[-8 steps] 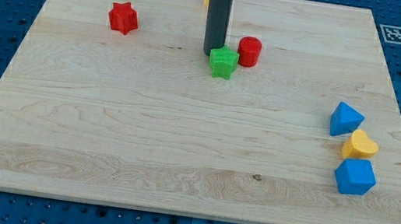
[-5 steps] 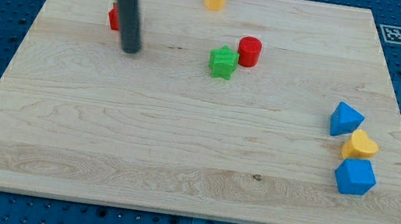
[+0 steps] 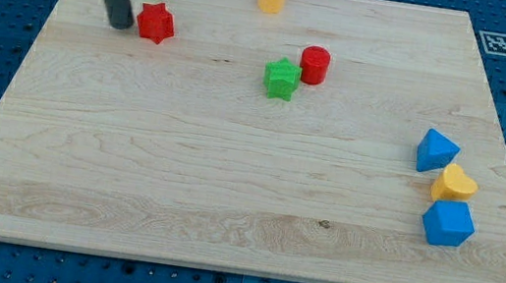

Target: Push the red star towards the top right of the board

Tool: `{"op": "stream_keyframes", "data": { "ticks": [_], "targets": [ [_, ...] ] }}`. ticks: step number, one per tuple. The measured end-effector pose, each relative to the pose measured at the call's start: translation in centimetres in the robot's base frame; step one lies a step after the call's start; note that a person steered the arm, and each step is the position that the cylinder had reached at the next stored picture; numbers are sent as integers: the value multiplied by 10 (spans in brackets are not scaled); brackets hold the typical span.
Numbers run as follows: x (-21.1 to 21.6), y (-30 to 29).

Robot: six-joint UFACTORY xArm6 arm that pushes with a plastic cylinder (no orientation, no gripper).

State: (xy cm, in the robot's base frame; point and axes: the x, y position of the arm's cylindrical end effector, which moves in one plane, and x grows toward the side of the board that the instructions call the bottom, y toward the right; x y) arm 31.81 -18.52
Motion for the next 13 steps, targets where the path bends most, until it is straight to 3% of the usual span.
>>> {"op": "stream_keyframes", "data": {
  "ticks": [8, 11, 13],
  "targets": [
    [-10, 301],
    [-14, 254],
    [-37, 254]
  ]
}}
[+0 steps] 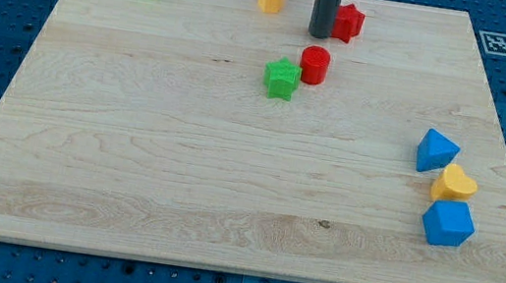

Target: Push the red star towards the top right of the board

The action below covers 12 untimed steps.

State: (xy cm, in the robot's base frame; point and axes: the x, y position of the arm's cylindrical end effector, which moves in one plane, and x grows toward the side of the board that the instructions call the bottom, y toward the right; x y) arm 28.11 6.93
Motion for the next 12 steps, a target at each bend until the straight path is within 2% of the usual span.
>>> {"op": "stream_keyframes", "data": {
  "ticks": [4, 7, 11, 12],
  "targets": [
    [-10, 0],
    [-25, 38],
    [-14, 70],
    [1, 75]
  ]
}}
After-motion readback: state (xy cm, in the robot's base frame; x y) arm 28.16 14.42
